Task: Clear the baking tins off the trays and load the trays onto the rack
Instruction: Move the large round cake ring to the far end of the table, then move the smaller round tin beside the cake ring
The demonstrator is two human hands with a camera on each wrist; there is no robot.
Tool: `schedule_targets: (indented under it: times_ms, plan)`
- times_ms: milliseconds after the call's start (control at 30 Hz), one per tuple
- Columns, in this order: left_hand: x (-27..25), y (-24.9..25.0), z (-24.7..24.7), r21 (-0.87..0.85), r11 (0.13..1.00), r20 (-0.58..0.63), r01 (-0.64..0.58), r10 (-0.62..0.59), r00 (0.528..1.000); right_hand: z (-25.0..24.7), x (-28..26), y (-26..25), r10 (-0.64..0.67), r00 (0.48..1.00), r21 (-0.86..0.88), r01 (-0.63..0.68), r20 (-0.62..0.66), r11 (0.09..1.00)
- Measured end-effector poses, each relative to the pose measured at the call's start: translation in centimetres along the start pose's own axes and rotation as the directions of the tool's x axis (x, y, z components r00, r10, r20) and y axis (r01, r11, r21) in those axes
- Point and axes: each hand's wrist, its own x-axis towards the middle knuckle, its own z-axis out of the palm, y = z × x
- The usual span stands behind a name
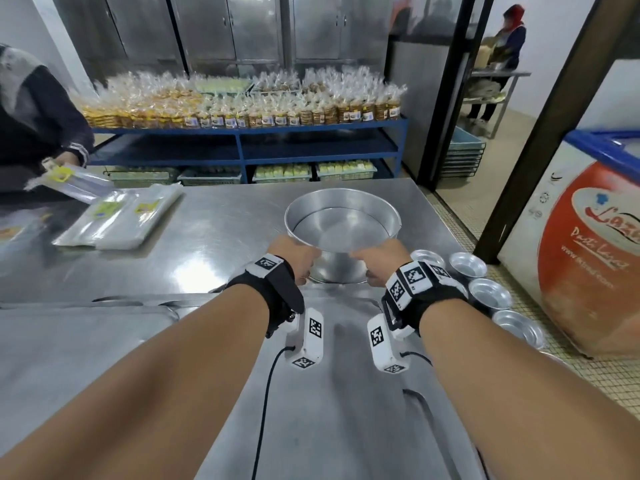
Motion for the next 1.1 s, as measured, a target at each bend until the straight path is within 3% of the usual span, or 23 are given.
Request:
schedule_targets:
  times_ms: [167,300,467,600,800,900,967,1100]
  plan:
    - [-5.6,2.6,-6.4,0.312,0.943,-0.021,-0.119,0.132,0.991,1.4,-6.6,-4.7,-0.184,0.981,-0.394,0.19,0.055,0.899]
    - [-9.9,2.2,-13.4,0.584,0.79,-0.047,-0.186,0.261,0.964,4.9,-13.7,-9.2,-0.299,0.948,-0.547,0.308,0.108,0.779]
    - [-16.2,-0.1,-24.7,0.747,0.643,-0.042,-0.17,0.301,0.953,11.9,-22.9,-14.6,-0.353,0.909,-0.658,0.408,0.223,0.633]
    - [-20.2,-3.9,-34.6,0.834,0.538,-0.059,-0.125,0.312,0.948,19.1,-29.6,-17.8,-0.355,0.885,-0.674,0.461,0.302,0.577]
    - [-25.0,-11.6,-50.0,0.899,0.436,-0.141,0.032,0.222,0.965,32.7,-36.9,-21.8,-0.375,0.825,-0.636,0.565,0.423,0.525]
    - [-26.8,-16.8,-58.5,0.868,0.469,-0.256,0.161,0.146,0.956,41.2,-40.1,-24.1,-0.39,0.775,-0.6,0.631,0.496,0.491]
    - [-27.4,-19.4,-62.2,0.844,0.492,-0.309,0.213,0.12,0.944,45.1,-41.4,-25.0,-0.386,0.771,-0.591,0.637,0.507,0.495]
    - [-28.8,-25.2,-70.6,0.794,0.5,-0.427,0.347,0.051,0.903,55.3,-44.2,-26.5,-0.385,0.697,-0.536,0.714,0.605,0.45]
